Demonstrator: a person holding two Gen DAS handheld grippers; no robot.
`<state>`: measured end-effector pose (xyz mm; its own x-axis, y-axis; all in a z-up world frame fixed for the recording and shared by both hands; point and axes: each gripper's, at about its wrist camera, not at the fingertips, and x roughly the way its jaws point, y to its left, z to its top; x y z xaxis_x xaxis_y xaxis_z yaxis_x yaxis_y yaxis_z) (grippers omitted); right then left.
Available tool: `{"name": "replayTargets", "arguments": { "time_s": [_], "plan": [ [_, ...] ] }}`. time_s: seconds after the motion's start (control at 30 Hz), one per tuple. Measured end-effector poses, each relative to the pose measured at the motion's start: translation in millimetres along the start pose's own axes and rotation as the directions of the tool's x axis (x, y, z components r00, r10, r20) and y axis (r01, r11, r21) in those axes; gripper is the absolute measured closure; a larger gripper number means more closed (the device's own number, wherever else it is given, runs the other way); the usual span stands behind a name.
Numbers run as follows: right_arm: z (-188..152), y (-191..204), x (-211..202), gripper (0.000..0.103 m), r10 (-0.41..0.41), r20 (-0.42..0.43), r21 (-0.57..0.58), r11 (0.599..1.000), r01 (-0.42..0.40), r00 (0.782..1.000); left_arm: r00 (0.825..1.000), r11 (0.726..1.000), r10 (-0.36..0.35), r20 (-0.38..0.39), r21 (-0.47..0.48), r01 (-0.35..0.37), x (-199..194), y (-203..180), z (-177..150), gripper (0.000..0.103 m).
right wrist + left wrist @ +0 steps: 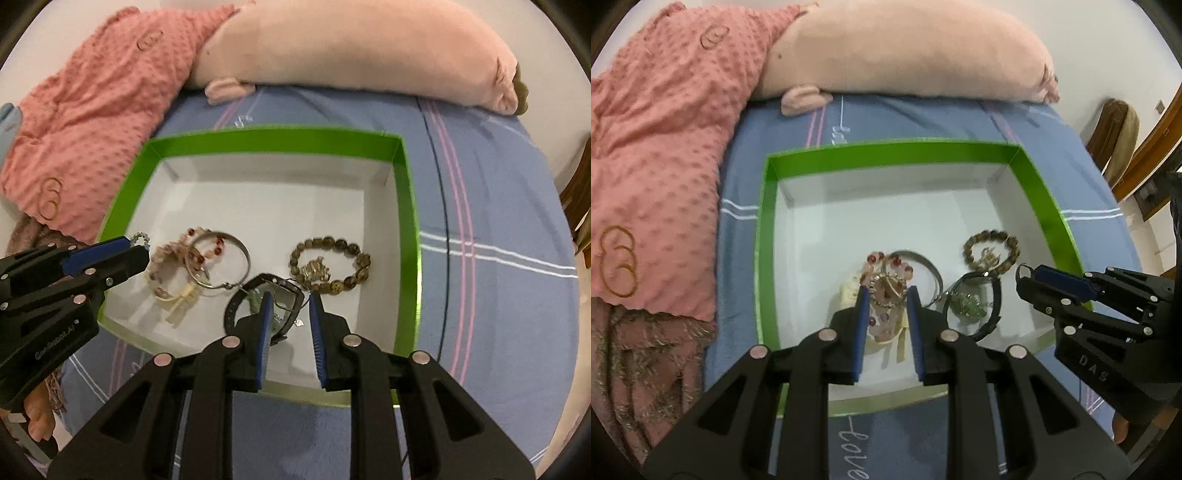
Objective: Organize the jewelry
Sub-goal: 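Carry the silver ring in the left tool while the right tool carries the dark ring into the box, then open the left tool on the silver ring while the right tool releases the dark ring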
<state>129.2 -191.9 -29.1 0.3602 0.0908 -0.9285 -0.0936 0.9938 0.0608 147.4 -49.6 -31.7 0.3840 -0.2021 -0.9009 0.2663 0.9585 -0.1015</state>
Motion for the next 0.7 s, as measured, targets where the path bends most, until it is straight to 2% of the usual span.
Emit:
{"name": "replayTargets", "arguments": {
  "time_s": [0.27, 0.37, 0.4, 0.47, 0.5, 0.53, 0.7],
  "plan": [
    [-3, -1, 15, 0.081, -0.013, -0.036, -0.014, 1.0, 0.013, 0.999, 0.999, 1.0, 0.007, -0.048, 0.007, -0.006, 24, -4, -5, 0.082],
    [-3, -2, 11, 0.066, -0.018, -0.026, -0.004, 1.0, 0.017, 1.0, 0.999, 1.0, 0.009, -0.046, 0.005, -0.009, 23, -4, -5, 0.078],
    [-3, -2, 8, 0.06, -0.019, -0.017, -0.001, 1.0, 0.019, 1.0, 0.999, 1.0, 0.01, -0.043, 0.004, -0.01, 21, -4, -6, 0.075],
    [-2, -3, 2, 0.054, -0.021, -0.004, 0.006, 1.0, 0.021, 1.0, 0.999, 1.0, 0.025, -0.027, 0.001, -0.025, 14, -4, -6, 0.061],
    [-2, -3, -5, 0.05, -0.023, 0.008, 0.012, 1.0, 0.023, 1.0, 0.999, 0.999, 0.035, -0.014, 0.0, -0.035, 9, -4, -6, 0.048],
    [-2, -3, -10, 0.044, -0.026, 0.019, 0.015, 1.0, 0.025, 0.999, 0.999, 0.999, 0.047, 0.007, -0.002, -0.047, 2, -4, -6, 0.04],
    [1, -2, -47, 0.023, -0.087, 0.107, 0.029, 0.996, 0.085, 0.99, 0.991, 0.995, 0.096, 0.089, -0.029, -0.093, -32, -1, -3, 0.021]
  ]
}}
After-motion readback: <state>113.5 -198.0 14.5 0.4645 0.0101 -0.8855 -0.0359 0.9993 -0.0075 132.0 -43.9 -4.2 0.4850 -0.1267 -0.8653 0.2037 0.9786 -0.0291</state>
